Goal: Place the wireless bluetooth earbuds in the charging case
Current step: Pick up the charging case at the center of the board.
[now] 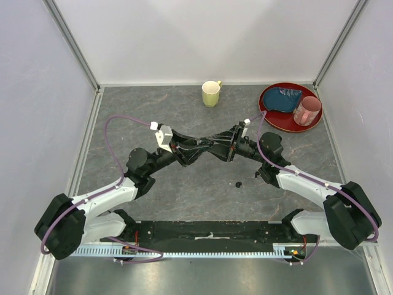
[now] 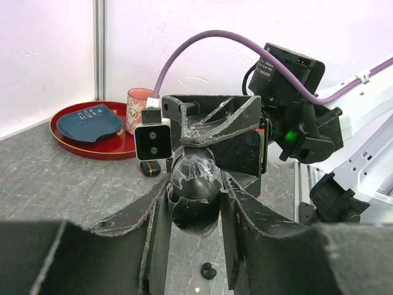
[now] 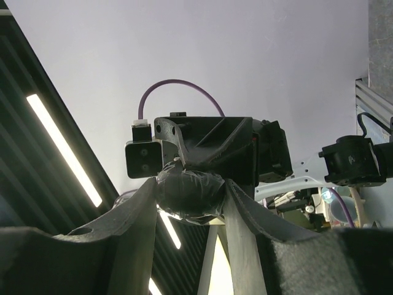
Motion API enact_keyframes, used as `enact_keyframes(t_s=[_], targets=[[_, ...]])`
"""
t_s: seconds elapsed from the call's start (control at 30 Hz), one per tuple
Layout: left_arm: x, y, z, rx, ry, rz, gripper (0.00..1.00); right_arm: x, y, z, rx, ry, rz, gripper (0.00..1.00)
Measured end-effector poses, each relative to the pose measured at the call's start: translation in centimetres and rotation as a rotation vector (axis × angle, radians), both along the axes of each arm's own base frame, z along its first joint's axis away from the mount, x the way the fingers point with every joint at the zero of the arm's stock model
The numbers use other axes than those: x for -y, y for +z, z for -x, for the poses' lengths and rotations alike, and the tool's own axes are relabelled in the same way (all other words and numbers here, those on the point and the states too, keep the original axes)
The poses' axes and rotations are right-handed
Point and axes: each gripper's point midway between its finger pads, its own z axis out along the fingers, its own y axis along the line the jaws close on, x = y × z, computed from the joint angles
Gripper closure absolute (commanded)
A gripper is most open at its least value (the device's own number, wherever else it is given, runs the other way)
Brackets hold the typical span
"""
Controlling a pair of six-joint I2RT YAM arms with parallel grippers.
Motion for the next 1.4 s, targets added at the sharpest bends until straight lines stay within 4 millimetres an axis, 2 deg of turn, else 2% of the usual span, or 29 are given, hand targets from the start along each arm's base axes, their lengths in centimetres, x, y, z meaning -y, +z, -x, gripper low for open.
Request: enact_keyframes(t_s=[0.07, 0.2, 0.33, 0.47, 0.63, 0.8, 0.87, 0.93, 0.97, 1.0, 1.07, 1.1, 1.17, 1.2, 1.3, 1.4], targets=[[0.1, 0.0, 0.0, 0.001, 0.001, 0.002, 0.60, 0.0, 0.0, 0.0, 0.001, 0.000, -0.001, 0.90], [0.3, -0.2, -0.1, -0.002, -0.002, 0.000, 0.54, 0.1, -0.1, 0.1, 0.004, 0.000, -0.004, 0.90], [0.4, -0.4, -0.1, -0.005, -0.006, -0.001, 0.54, 0.2, 0.1, 0.2, 0.023, -0.001, -0.018, 0.90], [0.6, -0.4, 0.0, -0.003, -0.010, 0.002, 0.60, 0.2, 0.3, 0.2, 0.033, -0.001, -0.025, 0.90], [0.7, -0.5, -0.1, -0.002, -0.010, 0.005, 0.76, 0.2, 0.2, 0.2, 0.029, -0.005, -0.026, 0.90], [0.8, -0.6, -0.2, -0.005, -0.006, 0.006, 0.98, 0.2, 0.0, 0.1, 0.024, -0.007, -0.026, 0.88], [0.8, -0.5, -0.2, -0.005, -0.002, 0.009, 0.98, 0.2, 0.1, 0.1, 0.025, -0.007, -0.026, 0.85], [0.9, -0.5, -0.3, -0.005, 0.001, 0.012, 0.98, 0.3, 0.1, 0.1, 0.024, -0.008, -0.027, 0.76], [0.9, -0.5, -0.3, -0.005, 0.002, 0.013, 0.98, 0.3, 0.0, 0.1, 0.023, -0.008, -0.026, 0.69], [0.9, -0.5, -0.3, -0.005, 0.002, 0.013, 0.98, 0.3, 0.0, 0.1, 0.021, -0.008, -0.025, 0.54], [0.9, -0.5, -0.3, -0.005, 0.002, 0.013, 0.98, 0.3, 0.0, 0.1, 0.020, -0.008, -0.024, 0.41], [0.9, -0.5, -0.3, -0.005, 0.002, 0.013, 0.98, 0.3, 0.0, 0.1, 0.020, -0.009, -0.024, 0.24], [1.0, -0.4, -0.1, -0.002, -0.003, 0.015, 0.98, 0.3, -0.2, 0.1, 0.026, -0.011, -0.013, 0.12], [1.0, -0.4, 0.0, 0.002, -0.006, 0.018, 0.98, 0.3, -0.4, 0.1, 0.028, -0.013, 0.000, 0.02], [0.8, -0.2, 0.4, 0.017, -0.008, 0.028, 0.98, 0.6, -1.1, -0.2, 0.053, -0.030, 0.051, 0.02], [0.4, -0.1, 0.8, 0.045, 0.000, 0.031, 0.98, 1.3, -1.0, -1.0, 0.112, -0.070, 0.126, 0.02]])
